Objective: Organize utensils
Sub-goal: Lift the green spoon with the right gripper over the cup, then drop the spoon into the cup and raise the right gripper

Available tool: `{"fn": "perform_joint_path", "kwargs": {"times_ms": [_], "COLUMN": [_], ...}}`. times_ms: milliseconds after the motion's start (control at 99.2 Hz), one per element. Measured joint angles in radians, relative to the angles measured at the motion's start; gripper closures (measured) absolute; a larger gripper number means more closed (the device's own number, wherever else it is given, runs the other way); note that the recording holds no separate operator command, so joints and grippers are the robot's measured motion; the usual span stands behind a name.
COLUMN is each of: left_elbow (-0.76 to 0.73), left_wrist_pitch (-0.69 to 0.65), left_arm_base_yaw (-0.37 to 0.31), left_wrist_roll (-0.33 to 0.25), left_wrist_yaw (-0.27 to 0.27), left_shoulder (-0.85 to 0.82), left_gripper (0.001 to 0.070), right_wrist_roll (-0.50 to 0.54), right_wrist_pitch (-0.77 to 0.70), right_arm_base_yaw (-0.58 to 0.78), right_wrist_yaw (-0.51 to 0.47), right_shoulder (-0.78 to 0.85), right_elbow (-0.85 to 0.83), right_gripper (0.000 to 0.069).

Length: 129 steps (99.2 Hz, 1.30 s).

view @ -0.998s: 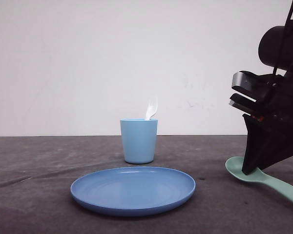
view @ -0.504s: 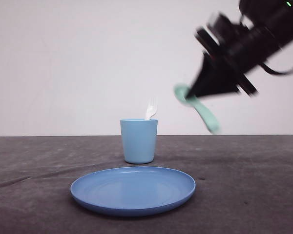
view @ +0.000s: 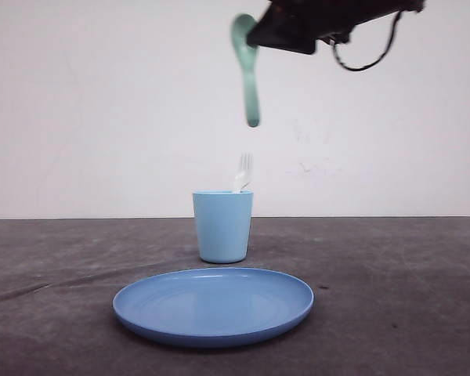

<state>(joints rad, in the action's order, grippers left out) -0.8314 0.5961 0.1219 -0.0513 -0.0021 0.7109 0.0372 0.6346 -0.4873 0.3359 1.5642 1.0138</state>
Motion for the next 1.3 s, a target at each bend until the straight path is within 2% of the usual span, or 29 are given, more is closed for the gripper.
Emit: {"fn": "perform_joint_path", "kwargs": {"times_ms": [272,464,917,1149,1220,1301], "left_elbow": [0.0,0.0,0.0,0.0,0.0,0.0], "left_wrist_pitch": [0.0,0.005,0.024,0.024,0.024,0.024], "left_arm_base_yaw": [0.0,0.0,0.0,0.0,0.0,0.0], "left_wrist_roll": [0.0,0.0,0.0,0.0,0.0,0.0], "left_wrist_yaw": [0.0,0.0,0.0,0.0,0.0,0.0], "left_shoulder": [0.0,0.0,0.001,0.002,0.002,0.002], "left_gripper": [0.0511,0.0511,0.0511,0.0511,0.0511,0.0511], "right_wrist_roll": [-0.162,-0.184,-0.191,-0.196,-0.197,-0.197], "right_wrist_pitch": [0.177,0.174,0.034,0.028,0.028,0.028], "right_arm_base_yaw": [-0.045,-0.055,-0.076,-0.077,-0.077,-0.078], "right_wrist_yaw": [-0.015,-0.079,-0.082,-0.082,-0.081,-0.081], "right_shoulder": [0.171,0.264,0.336,0.336,0.336,0.336], "right_elbow": [0.002,0.012,0.025,0.026,0.026,0.026], "right_gripper": [0.0673,0.0673,0.0673,0.067,0.0646,0.0567]}}
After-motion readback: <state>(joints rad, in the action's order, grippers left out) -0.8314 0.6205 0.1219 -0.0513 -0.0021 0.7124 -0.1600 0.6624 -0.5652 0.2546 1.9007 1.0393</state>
